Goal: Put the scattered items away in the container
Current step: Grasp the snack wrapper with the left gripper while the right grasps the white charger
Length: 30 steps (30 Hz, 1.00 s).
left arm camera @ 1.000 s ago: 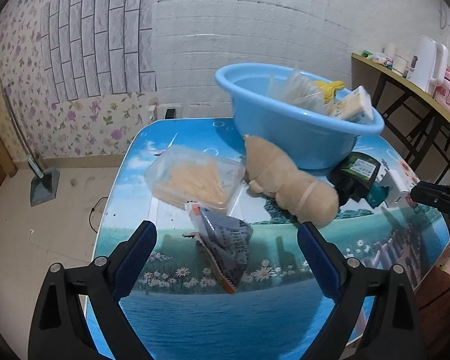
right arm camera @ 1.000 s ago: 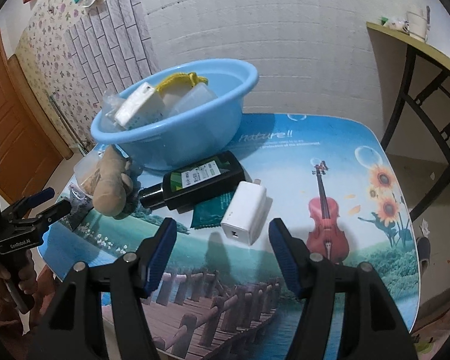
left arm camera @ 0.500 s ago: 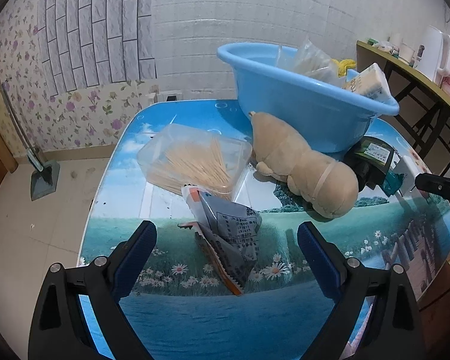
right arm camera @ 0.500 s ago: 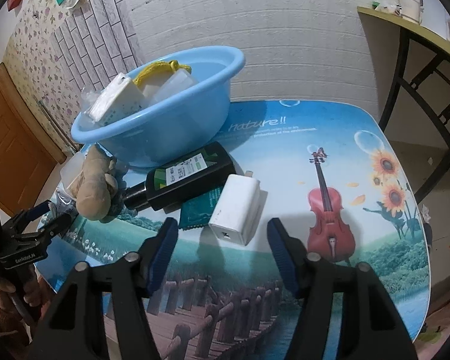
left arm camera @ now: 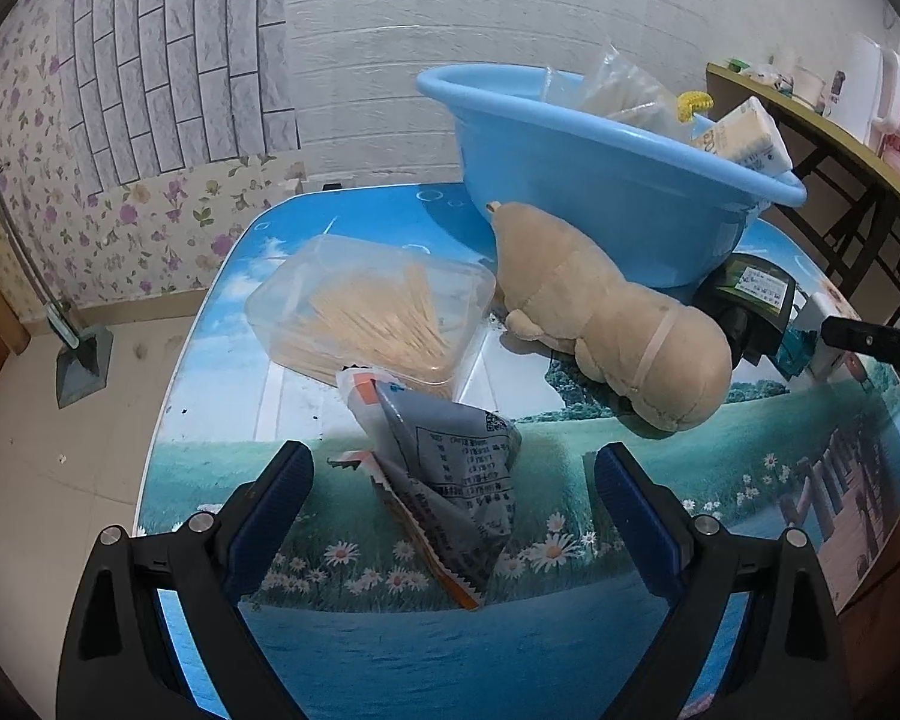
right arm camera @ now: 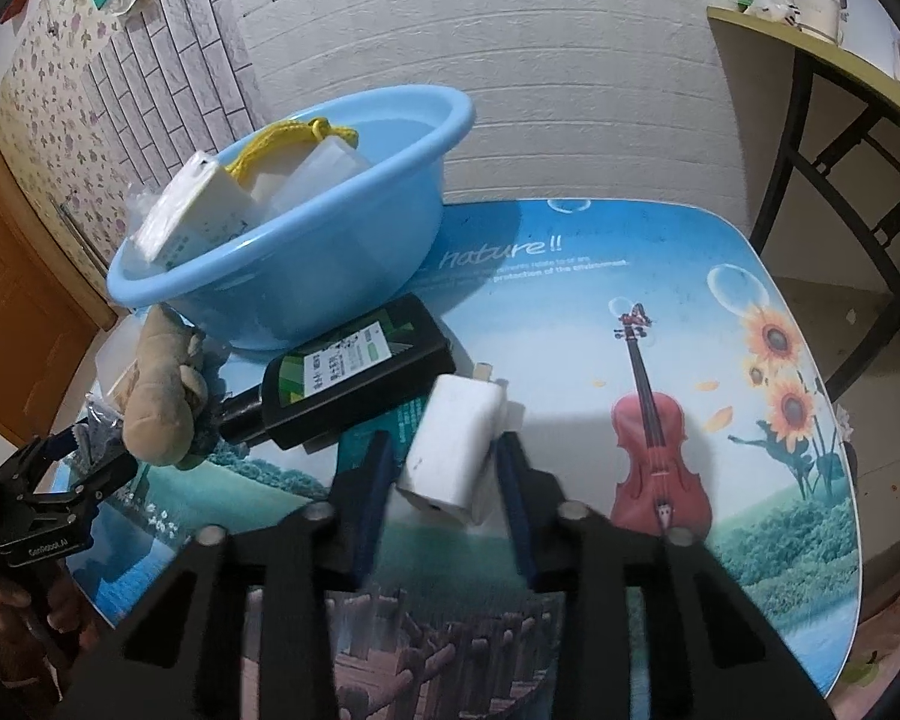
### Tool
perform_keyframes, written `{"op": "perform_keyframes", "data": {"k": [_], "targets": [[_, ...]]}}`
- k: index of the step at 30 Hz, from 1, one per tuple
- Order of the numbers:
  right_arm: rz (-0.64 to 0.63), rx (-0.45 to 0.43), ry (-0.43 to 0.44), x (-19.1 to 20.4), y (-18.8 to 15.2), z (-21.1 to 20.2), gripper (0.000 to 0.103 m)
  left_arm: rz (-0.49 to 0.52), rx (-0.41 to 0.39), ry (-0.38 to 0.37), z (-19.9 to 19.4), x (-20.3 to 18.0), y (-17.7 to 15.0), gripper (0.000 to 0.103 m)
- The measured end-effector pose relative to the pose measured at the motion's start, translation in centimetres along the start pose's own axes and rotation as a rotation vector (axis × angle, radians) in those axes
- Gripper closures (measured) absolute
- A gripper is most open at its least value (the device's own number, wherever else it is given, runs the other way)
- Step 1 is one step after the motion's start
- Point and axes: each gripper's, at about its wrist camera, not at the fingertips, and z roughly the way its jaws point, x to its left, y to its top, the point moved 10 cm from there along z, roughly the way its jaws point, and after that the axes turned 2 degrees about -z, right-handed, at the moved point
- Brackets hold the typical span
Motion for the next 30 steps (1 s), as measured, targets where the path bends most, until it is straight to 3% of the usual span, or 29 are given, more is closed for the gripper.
{"op": "perform_keyframes", "data": {"k": [3,5,7,9,17,30], "targets": [[0.000,-0.001,0.003,0.0,-0.1,-0.1,0.072,0.018,-0.009,0.007,-0.1,-0.3,0.0,0.010],[-0.003,0.001,0.003,0.0,-0.2,-0.3,0.073,0.038,-0.012,0.008,-0.1,-0.7,-0.1,0.033],[-0.004,0.004,0.011,0.0,-0.4,-0.5,0.074,0.056,-0.020,0.011,-0.4,-1.1,0.0,0.040],[-0.007,0.000,0.019,0.1,-0.5,-0.9,0.074,0.073,-0.025,0.015,-0.6,-1.4,0.1,0.054],[-0.047,-0.004,0.035,0.7,-1.9,-2.2,0.076,0.096,-0.040,0.001,-1.9,-2.6,-0.4,0.059],[-0.186,0.003,0.099,3.9,-4.3,-4.1,0.077,0.014,-0.031,-0.048,-3.2,-2.6,-1.3,0.059]]}}
